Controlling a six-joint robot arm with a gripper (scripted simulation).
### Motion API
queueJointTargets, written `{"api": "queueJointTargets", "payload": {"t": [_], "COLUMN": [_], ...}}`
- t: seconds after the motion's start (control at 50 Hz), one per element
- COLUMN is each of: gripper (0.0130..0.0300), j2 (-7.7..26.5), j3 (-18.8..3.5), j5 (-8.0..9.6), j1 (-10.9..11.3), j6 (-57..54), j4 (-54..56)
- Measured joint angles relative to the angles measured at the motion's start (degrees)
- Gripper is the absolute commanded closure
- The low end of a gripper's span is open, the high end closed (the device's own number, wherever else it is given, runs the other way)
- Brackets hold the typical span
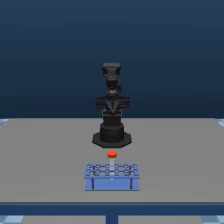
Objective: Pick up the centrifuge tube on the rack
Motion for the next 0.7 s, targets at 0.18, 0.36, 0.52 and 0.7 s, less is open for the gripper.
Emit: {"api": "queueJointTargets", "payload": {"t": [0.18,0.36,0.52,0.7], "gripper": [0.0130,0.0130,0.0130,0.0130], "j2": [0.0,0.0,0.0,1.0], "j3": [0.0,0.0,0.0,-0.3], "j5": [0.00,0.00,-0.01,-0.06], "j1": [0.0,0.0,0.0,-0.1], "j6": [0.0,0.0,0.0,0.2], "j4": [0.0,0.0,0.0,-0.3]}}
